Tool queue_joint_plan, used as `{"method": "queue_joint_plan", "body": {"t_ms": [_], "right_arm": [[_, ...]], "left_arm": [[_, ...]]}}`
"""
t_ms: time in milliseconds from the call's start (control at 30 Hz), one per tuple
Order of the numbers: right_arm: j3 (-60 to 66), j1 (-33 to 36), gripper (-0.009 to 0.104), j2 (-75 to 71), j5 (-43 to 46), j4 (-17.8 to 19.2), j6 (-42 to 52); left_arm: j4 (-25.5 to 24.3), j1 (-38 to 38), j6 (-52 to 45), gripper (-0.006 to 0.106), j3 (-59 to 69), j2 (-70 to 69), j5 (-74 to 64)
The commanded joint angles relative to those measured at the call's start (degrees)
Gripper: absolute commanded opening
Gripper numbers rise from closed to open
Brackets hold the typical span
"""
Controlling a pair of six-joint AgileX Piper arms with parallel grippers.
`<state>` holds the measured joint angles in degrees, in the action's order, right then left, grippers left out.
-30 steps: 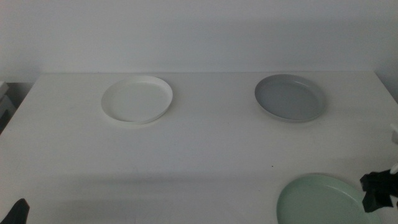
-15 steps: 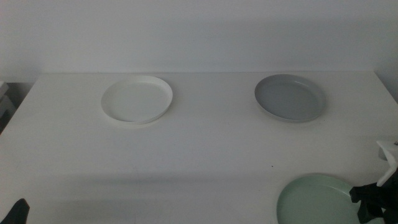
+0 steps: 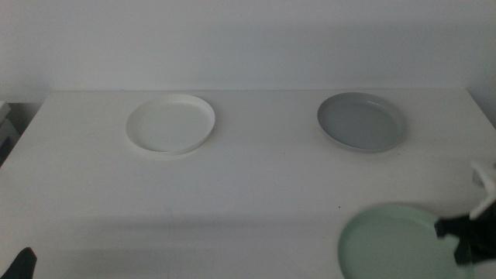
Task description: Stack the three bowls on top of each other.
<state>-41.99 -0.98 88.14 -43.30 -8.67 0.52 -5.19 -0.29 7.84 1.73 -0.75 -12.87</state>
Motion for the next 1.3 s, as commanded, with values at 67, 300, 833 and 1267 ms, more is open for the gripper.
{"method": "queue_joint_plan", "body": {"t_ms": [67,300,833,1267], "right_arm": [[-7.04,1.8,0.0,-6.75,-2.6,-3.68,-0.52],[-17.13,9.93,0.0,-4.46,-3.55,-9.53,-0.52],[-33.07,23.68,0.0,17.47,0.9,-12.86,-1.29],[-33.01,23.67,0.009,22.44,2.15,-11.26,-1.1]], "left_arm": [[0.59,-0.16,0.57,0.09,0.33,-0.81,4.05],[0.59,-0.16,0.57,0.09,0.33,-0.81,4.05],[0.59,-0.16,0.57,0.09,0.33,-0.81,4.05],[0.59,-0.16,0.57,0.09,0.33,-0.81,4.05]]}}
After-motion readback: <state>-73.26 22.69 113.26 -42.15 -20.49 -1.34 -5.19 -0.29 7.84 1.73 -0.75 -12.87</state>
